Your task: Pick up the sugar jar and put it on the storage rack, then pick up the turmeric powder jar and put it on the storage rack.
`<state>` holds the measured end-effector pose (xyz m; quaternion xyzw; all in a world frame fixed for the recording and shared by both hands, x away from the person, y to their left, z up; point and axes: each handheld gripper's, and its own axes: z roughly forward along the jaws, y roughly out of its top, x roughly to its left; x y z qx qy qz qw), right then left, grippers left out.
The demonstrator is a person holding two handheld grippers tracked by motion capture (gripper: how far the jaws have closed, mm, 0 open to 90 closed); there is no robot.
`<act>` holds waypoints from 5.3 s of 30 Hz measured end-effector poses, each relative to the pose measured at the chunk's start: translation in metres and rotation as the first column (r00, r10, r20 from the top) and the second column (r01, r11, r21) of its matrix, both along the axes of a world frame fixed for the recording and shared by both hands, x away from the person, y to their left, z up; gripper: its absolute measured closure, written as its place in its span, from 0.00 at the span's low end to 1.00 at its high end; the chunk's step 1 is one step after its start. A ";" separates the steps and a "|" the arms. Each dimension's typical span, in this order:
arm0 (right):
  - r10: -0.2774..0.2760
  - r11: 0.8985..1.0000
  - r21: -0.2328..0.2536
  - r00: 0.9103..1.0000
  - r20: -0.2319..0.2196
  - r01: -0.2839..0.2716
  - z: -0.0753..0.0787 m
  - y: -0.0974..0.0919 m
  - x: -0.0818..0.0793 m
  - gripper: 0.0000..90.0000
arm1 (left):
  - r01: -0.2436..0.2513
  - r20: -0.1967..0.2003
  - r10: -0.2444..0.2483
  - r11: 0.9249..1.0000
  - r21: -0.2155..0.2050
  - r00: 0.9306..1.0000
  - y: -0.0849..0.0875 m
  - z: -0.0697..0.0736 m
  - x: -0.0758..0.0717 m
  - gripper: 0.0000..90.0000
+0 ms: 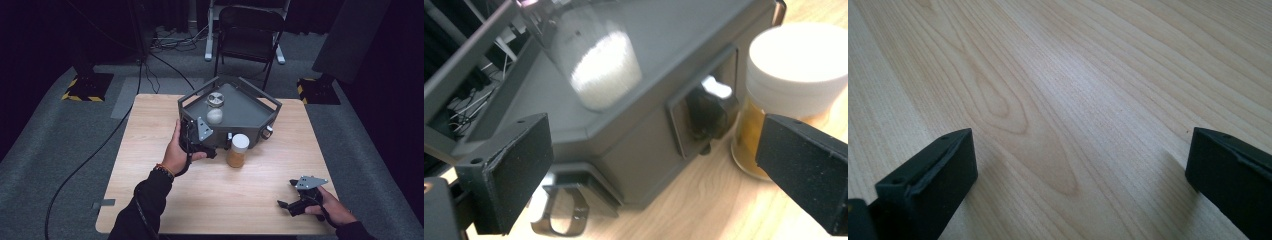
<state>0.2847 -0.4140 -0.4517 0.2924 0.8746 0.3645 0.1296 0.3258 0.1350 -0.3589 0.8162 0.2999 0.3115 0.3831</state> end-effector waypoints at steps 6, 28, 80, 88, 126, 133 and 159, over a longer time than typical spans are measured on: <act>-0.001 1.000 0.000 1.000 0.000 0.001 0.000 0.000 0.000 0.00 | 0.015 -0.012 -0.014 1.000 0.020 1.000 0.004 -0.011 -0.008 0.02; -0.003 1.000 0.000 1.000 0.000 0.003 0.000 0.000 -0.001 0.00 | 0.052 -0.088 -0.050 0.998 0.029 0.995 0.016 -0.046 -0.034 0.02; -0.002 1.000 0.001 1.000 0.000 0.002 0.000 0.000 -0.001 0.00 | 0.015 -0.357 -0.020 1.000 -0.015 0.934 0.101 -0.089 -0.050 0.01; -0.001 1.000 0.001 1.000 0.000 0.001 0.000 0.000 -0.001 0.00 | 0.013 -0.365 -0.029 0.999 -0.047 0.931 0.108 -0.093 -0.048 0.00; -0.016 0.998 -0.056 1.000 0.012 0.017 0.013 0.019 -0.006 0.01 | 0.026 -0.367 -0.041 0.999 -0.048 0.929 0.110 -0.093 -0.046 0.00; -0.034 0.998 -0.056 0.999 0.028 0.035 0.015 0.020 -0.009 0.01 | 0.025 -0.368 -0.041 0.999 -0.048 0.929 0.110 -0.093 -0.046 0.00; -0.092 0.995 0.050 0.986 0.137 0.086 0.029 0.031 -0.009 0.02 | 0.024 -0.367 -0.040 0.999 -0.047 0.929 0.110 -0.093 -0.047 0.00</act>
